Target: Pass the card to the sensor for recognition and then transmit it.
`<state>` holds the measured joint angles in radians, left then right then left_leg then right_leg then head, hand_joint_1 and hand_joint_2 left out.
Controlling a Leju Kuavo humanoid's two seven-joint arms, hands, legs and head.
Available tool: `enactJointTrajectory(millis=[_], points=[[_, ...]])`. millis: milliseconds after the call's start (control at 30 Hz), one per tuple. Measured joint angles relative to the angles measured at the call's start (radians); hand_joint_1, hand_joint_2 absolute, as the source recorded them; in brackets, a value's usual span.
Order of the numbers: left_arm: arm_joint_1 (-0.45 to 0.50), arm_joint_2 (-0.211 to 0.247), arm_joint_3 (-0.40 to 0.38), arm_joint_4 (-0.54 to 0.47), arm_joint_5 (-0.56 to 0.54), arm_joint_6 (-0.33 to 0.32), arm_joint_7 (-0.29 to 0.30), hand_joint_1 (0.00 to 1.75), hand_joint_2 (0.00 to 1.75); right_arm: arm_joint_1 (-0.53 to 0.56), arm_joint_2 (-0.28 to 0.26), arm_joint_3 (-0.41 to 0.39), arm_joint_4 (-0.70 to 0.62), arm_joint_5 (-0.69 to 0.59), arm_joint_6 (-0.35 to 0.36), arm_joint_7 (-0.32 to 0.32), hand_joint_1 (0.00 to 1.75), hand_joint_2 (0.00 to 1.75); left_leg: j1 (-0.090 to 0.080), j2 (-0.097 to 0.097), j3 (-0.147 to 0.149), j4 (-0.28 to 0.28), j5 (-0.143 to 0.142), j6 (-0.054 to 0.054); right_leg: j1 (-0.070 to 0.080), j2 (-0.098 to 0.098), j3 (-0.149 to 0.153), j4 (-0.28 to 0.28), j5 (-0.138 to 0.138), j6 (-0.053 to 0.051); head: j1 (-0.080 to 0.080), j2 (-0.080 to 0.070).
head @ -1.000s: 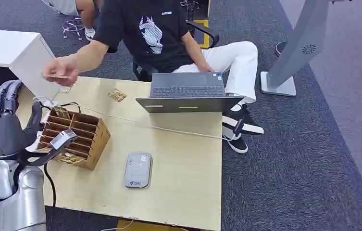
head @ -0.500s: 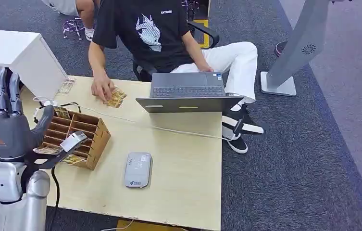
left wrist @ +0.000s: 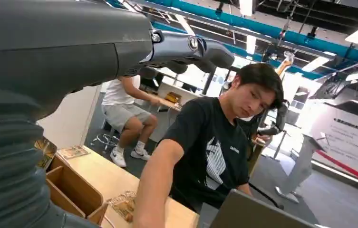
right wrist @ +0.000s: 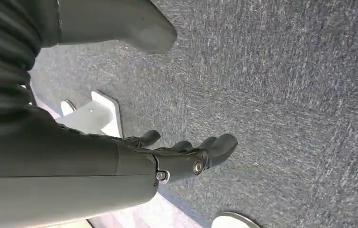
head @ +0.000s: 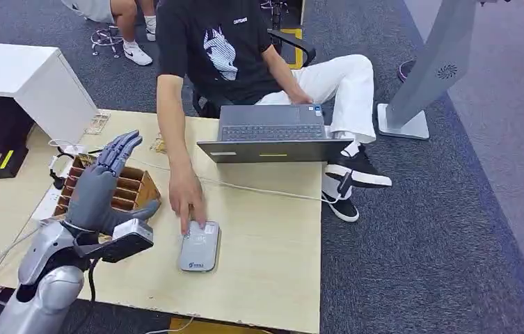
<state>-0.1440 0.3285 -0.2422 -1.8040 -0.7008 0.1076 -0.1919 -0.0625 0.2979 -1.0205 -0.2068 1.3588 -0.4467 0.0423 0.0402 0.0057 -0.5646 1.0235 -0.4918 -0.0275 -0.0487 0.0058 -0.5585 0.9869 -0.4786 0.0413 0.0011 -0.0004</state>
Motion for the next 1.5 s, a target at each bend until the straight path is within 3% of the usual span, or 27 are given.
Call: enactJointTrajectory(millis=[133,167,267,333,567,867,1000,1133,1333,1500], points=[[0.034,0.032,-0.014,-0.019,0.116,-0.108,-0.033,0.0,1.75,0.0,0.0,-0.006,-0.001,-0.012,0.0,0.0,0.0,1.75,0.0,0.001,0.0,0.0,0.0,0.0,0.0,0.001,0.0,0.0,0.0,0.0,0.0,0.0],[0.077,0.048,-0.015,-0.023,0.18,-0.144,-0.055,0.0,1.75,0.001,0.0,-0.01,-0.002,-0.02,0.0,0.002,0.0,1.75,0.0,0.002,0.0,0.0,0.0,0.0,0.0,0.002,0.0,0.0,0.0,0.0,0.0,0.0],[0.171,0.076,-0.014,-0.024,0.242,-0.178,-0.076,0.0,1.75,0.001,0.0,-0.014,-0.002,-0.021,0.0,0.008,0.0,1.75,0.0,0.001,0.0,0.0,0.0,0.0,0.0,0.001,0.0,0.0,-0.001,0.0,0.0,0.0],[0.207,0.091,-0.011,-0.024,0.248,-0.186,-0.079,0.0,1.75,0.001,0.0,-0.016,-0.002,-0.021,-0.001,0.01,0.0,1.75,0.0,0.001,0.0,0.0,-0.001,0.0,0.0,0.001,0.0,0.0,-0.001,0.0,0.0,0.0],[0.382,0.206,0.055,-0.03,0.264,-0.198,-0.071,0.0,1.75,0.002,0.0,-0.022,-0.002,-0.022,-0.001,0.017,0.0,1.75,0.0,0.0,0.0,0.0,0.0,0.0,0.0,-0.001,0.0,0.0,-0.001,0.0,0.0,0.0],[0.451,0.251,0.091,-0.046,0.253,-0.201,-0.032,0.0,1.75,0.002,0.0,-0.023,-0.002,-0.022,-0.001,0.018,0.0,1.75,0.0,0.0,0.0,0.0,0.0,0.0,0.0,-0.001,0.001,0.0,-0.001,0.0,0.0,0.0],[0.488,0.268,0.12,-0.057,0.172,-0.157,0.026,0.0,1.75,0.001,0.0,-0.023,-0.002,-0.024,0.0,0.02,0.0,1.75,0.0,-0.001,0.0,0.0,0.0,0.0,0.0,-0.001,0.001,0.0,-0.001,0.0,0.0,0.0],[0.495,0.269,0.166,-0.069,-0.023,-0.065,0.113,0.0,1.75,0.002,0.002,-0.029,-0.007,-0.039,0.005,0.028,0.0,1.75,0.0,-0.002,0.0,0.0,0.0,0.0,0.0,-0.002,0.001,0.0,-0.001,0.0,0.0,0.0],[0.487,0.253,0.189,-0.079,-0.108,-0.034,0.143,0.0,1.75,0.002,0.003,-0.03,-0.011,-0.039,0.014,0.031,0.0,1.75,0.0,-0.001,0.0,0.0,0.0,0.0,0.0,-0.002,0.001,0.0,-0.001,0.0,0.0,0.0],[0.456,0.204,0.188,-0.092,-0.294,0.064,0.186,0.0,1.75,0.002,0.005,-0.03,-0.016,-0.037,0.018,0.031,0.0,1.75,0.0,-0.001,0.0,0.0,0.0,0.0,0.0,-0.002,0.001,0.0,-0.001,0.0,0.0,0.0]])
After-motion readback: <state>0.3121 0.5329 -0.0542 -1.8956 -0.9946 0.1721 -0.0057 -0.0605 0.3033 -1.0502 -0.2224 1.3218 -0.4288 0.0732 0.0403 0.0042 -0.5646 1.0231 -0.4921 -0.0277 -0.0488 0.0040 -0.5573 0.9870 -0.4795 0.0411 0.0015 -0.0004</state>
